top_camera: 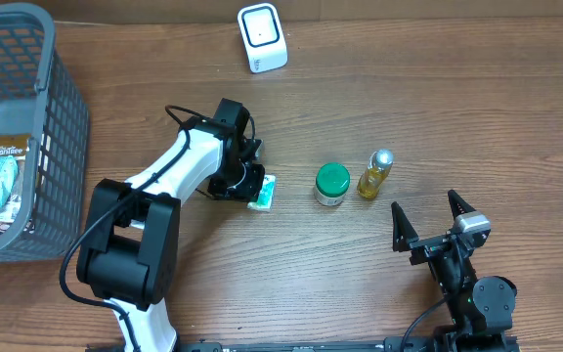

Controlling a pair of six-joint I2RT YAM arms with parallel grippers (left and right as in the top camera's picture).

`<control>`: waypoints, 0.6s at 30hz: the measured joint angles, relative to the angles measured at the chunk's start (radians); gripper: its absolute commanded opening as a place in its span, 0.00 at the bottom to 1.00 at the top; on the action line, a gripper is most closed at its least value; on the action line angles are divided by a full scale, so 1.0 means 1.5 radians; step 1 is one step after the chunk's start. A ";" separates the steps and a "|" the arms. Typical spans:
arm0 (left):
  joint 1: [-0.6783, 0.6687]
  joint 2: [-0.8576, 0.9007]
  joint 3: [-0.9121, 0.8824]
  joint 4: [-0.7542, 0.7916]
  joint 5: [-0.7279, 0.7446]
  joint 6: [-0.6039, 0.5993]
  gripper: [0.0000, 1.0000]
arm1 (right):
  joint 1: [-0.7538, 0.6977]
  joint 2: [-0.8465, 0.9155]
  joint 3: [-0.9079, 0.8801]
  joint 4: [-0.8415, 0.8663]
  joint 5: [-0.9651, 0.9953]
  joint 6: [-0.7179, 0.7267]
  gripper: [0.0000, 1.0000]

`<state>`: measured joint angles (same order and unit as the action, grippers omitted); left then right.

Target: Scan the item barcode

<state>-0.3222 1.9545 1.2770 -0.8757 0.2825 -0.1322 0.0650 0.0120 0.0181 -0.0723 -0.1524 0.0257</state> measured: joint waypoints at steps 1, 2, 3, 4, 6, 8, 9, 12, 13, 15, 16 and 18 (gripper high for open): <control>-0.006 -0.003 0.001 -0.003 -0.017 -0.006 0.04 | 0.000 0.000 0.000 0.000 0.000 0.000 1.00; -0.012 -0.007 0.001 -0.005 -0.036 -0.013 0.04 | 0.000 0.000 0.000 0.001 0.000 0.000 1.00; -0.027 -0.014 0.001 -0.008 -0.071 -0.020 0.04 | 0.000 0.000 0.000 0.000 0.000 0.000 1.00; -0.039 -0.020 0.001 -0.008 -0.091 -0.024 0.04 | 0.000 0.000 0.000 0.000 0.000 0.001 1.00; -0.092 -0.038 0.001 -0.011 -0.184 -0.040 0.04 | 0.000 0.000 0.000 0.000 0.000 0.000 1.00; -0.158 -0.055 0.002 -0.012 -0.272 -0.054 0.04 | 0.000 0.000 0.000 0.000 0.000 0.000 1.00; -0.188 -0.060 0.003 -0.015 -0.317 -0.065 0.04 | 0.000 0.000 0.000 0.000 0.000 0.000 1.00; -0.308 -0.065 0.005 -0.025 -0.495 -0.101 0.04 | 0.000 0.000 0.000 0.001 0.000 0.001 1.00; -0.336 -0.065 0.005 -0.026 -0.532 -0.107 0.04 | 0.000 0.000 0.000 0.001 0.000 0.000 1.00; -0.401 -0.065 0.005 -0.028 -0.641 -0.126 0.04 | 0.000 0.000 0.000 0.000 0.000 0.000 1.00; -0.418 -0.065 0.005 -0.027 -0.671 -0.131 0.04 | 0.000 0.000 0.000 0.001 0.000 0.000 1.00; -0.440 -0.065 0.005 -0.027 -0.712 -0.141 0.04 | 0.000 0.000 0.000 0.000 0.000 0.000 1.00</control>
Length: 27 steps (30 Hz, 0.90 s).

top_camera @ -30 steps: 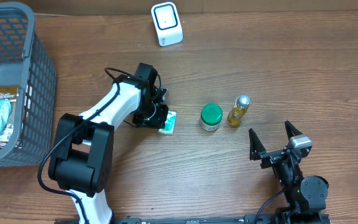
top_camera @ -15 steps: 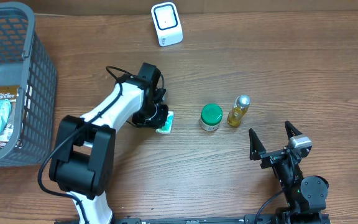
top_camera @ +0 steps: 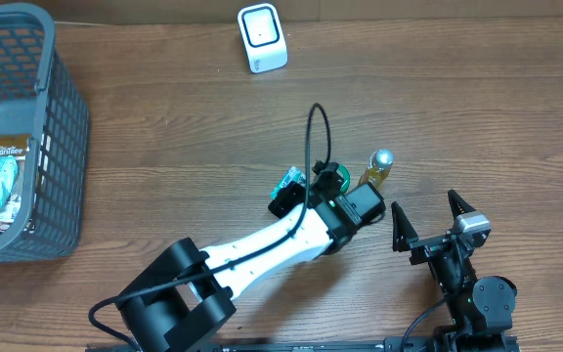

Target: Scan the item barcode

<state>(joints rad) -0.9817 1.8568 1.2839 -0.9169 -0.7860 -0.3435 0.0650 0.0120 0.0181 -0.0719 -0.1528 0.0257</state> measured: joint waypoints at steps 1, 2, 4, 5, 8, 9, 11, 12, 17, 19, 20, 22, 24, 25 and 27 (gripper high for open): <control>-0.008 0.000 0.000 -0.001 -0.017 -0.005 0.04 | 0.000 0.000 0.000 0.000 0.000 0.000 1.00; -0.011 0.000 0.000 -0.001 -0.026 -0.011 0.04 | 0.000 0.000 0.000 0.000 0.000 0.000 1.00; -0.012 0.000 0.000 -0.003 -0.049 -0.022 0.04 | 0.000 0.000 0.000 0.000 0.000 0.000 1.00; -0.012 0.000 0.000 -0.005 -0.061 -0.032 0.04 | 0.000 0.000 0.000 0.000 0.000 0.000 1.00; -0.012 0.000 0.000 -0.022 -0.096 -0.057 0.04 | 0.000 0.000 0.000 0.000 0.000 0.001 1.00; -0.012 0.000 0.000 -0.027 -0.106 -0.067 0.04 | 0.000 0.000 0.000 0.000 0.000 0.000 1.00; -0.012 0.002 -0.001 -0.034 -0.126 -0.084 0.04 | 0.000 0.000 0.000 0.000 0.000 0.001 1.00; -0.012 0.004 -0.001 -0.035 -0.133 -0.090 0.04 | 0.000 0.000 0.000 0.000 0.000 0.000 1.00; -0.012 0.042 -0.009 -0.035 -0.153 -0.120 0.04 | 0.000 0.000 0.000 0.000 0.000 0.000 1.00; -0.012 0.065 -0.013 -0.035 -0.155 -0.126 0.04 | 0.000 0.000 0.000 0.000 0.000 0.000 1.00; -0.012 0.078 -0.014 -0.035 -0.155 -0.130 0.04 | 0.000 0.000 0.000 0.000 0.000 0.001 1.00; -0.012 0.101 -0.014 -0.035 -0.155 -0.136 0.04 | 0.000 0.000 0.000 0.000 0.000 0.000 1.00; -0.012 0.116 -0.014 -0.035 -0.155 -0.137 0.04 | 0.000 0.000 0.000 0.000 0.000 0.000 1.00; -0.012 0.122 -0.014 -0.035 -0.155 -0.137 0.04 | 0.000 0.000 0.000 0.000 0.000 0.000 1.00; -0.012 0.132 -0.014 -0.035 -0.155 -0.137 0.04 | 0.000 0.000 0.000 0.000 0.000 0.000 1.00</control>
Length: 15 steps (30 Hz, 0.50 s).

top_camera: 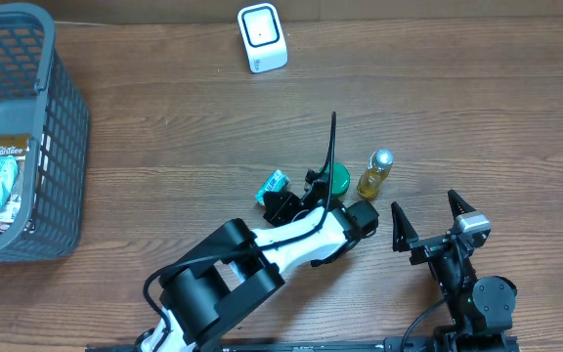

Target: Scan the item barcode

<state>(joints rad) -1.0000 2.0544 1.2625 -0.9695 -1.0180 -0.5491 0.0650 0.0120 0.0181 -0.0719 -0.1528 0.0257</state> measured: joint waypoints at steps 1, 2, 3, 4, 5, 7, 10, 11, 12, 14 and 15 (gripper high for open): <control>0.000 0.003 0.000 0.000 0.001 -0.001 0.04 | 0.000 0.000 0.000 0.000 0.000 0.000 1.00; 0.000 0.003 0.000 0.001 0.001 -0.003 0.04 | 0.000 0.000 0.000 0.000 0.000 0.000 1.00; 0.000 0.003 0.000 0.001 0.003 -0.003 0.04 | 0.000 0.000 0.000 0.000 0.000 0.000 1.00; 0.000 0.003 0.000 0.001 0.005 -0.005 0.04 | 0.000 0.000 0.000 0.000 0.000 0.000 1.00; 0.000 0.003 0.000 0.002 0.007 -0.004 0.04 | 0.000 0.000 0.000 0.000 0.000 0.000 1.00; 0.000 0.003 0.000 0.016 0.013 0.004 0.05 | 0.000 0.000 0.000 0.000 0.000 0.000 1.00; 0.000 0.003 0.001 0.041 0.024 0.029 0.06 | 0.000 0.000 0.000 0.000 0.000 0.000 1.00; 0.001 0.003 0.002 0.050 0.027 0.041 0.05 | 0.000 0.000 0.000 0.000 0.000 0.000 1.00; 0.001 0.004 0.003 0.051 0.027 0.048 0.05 | 0.000 0.000 0.000 0.000 0.000 0.001 1.00; 0.002 0.004 0.005 0.052 0.027 0.057 0.05 | 0.000 0.000 0.000 0.000 0.000 0.000 1.00; 0.003 0.004 0.005 0.052 0.028 0.060 0.05 | 0.000 0.000 0.000 0.000 0.000 0.000 1.00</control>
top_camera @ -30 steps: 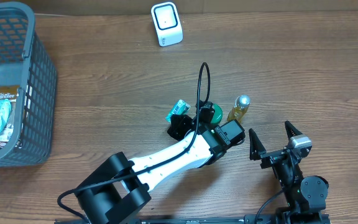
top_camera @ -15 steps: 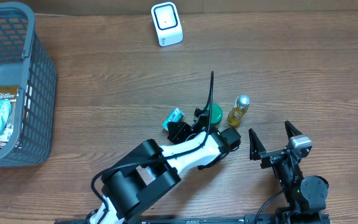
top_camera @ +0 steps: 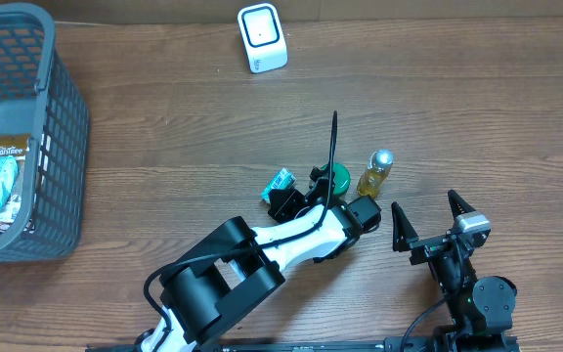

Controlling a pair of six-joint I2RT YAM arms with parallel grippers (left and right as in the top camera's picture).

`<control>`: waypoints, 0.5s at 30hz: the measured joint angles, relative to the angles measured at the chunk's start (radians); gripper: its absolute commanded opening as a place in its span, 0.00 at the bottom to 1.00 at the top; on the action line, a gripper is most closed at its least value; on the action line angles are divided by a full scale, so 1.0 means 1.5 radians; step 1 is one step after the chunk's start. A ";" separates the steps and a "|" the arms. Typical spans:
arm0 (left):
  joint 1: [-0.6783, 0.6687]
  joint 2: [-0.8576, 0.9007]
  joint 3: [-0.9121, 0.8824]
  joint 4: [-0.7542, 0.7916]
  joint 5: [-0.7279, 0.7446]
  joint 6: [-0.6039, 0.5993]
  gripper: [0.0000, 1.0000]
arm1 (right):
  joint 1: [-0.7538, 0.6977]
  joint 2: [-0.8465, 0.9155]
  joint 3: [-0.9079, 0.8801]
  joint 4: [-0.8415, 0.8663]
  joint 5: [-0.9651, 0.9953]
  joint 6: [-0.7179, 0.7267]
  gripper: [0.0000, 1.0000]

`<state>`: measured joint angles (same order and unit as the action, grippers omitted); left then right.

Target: Scan the item barcode

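A small teal packet [top_camera: 281,181] sits at the tip of my left gripper [top_camera: 282,194], which looks shut on it just left of the green-lidded jar [top_camera: 338,177]. The left arm reaches in from the lower left and covers part of the jar. A little bottle of yellow oil [top_camera: 376,174] stands right of the jar. The white barcode scanner [top_camera: 262,37] stands at the table's far edge. My right gripper [top_camera: 426,217] rests open near the front right, holding nothing.
A grey mesh basket [top_camera: 62,117] with several packets inside fills the left edge. The left arm's cable [top_camera: 332,147] loops up above the jar.
The left gripper and the teal packet have shifted slightly to the right, closer to the jar. The right arm has not moved.
At first the left gripper held the teal packet at the table's centre left. Then the arm had swung round, its wrist by the jar, the packet just left of the jar. It stayed there with small shifts until now.
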<state>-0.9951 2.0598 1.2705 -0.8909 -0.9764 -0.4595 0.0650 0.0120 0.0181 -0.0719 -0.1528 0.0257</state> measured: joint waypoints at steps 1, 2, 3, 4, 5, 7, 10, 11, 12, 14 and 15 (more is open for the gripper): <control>0.000 0.000 0.000 0.001 0.000 0.002 0.06 | 0.000 0.000 0.000 0.000 0.000 0.000 1.00; 0.000 0.000 0.000 0.001 0.000 0.005 0.10 | 0.000 0.000 0.000 0.000 0.000 0.000 1.00; 0.000 0.000 0.000 0.001 -0.001 0.005 0.15 | 0.000 0.000 0.000 0.000 0.000 0.000 1.00; 0.000 0.000 0.001 0.001 0.000 0.006 0.18 | 0.000 0.000 0.000 0.000 0.000 0.000 1.00; 0.000 0.000 0.001 0.001 -0.001 0.008 0.21 | 0.000 0.000 0.000 0.000 0.000 0.000 1.00; 0.000 0.000 0.002 -0.001 -0.001 0.011 0.29 | 0.000 0.000 0.000 0.000 0.000 0.000 1.00; 0.000 0.000 0.004 -0.004 0.000 0.012 0.44 | 0.000 0.000 0.000 0.000 0.000 0.000 1.00; 0.000 0.000 0.004 -0.005 0.000 0.014 0.47 | 0.000 0.000 0.000 0.000 0.000 0.000 1.00; 0.000 0.001 0.005 -0.009 0.000 0.014 0.52 | 0.000 0.000 0.000 0.000 0.000 0.000 1.00; 0.000 0.001 0.009 -0.018 0.003 0.013 0.63 | 0.000 0.000 0.000 0.000 0.000 0.000 1.00; 0.000 0.001 0.011 -0.023 0.003 0.012 0.65 | 0.000 0.000 0.000 0.000 0.000 0.001 1.00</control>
<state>-0.9951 2.0609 1.2869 -0.9249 -0.9718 -0.4412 0.0650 0.0120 0.0181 -0.0719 -0.1528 0.0265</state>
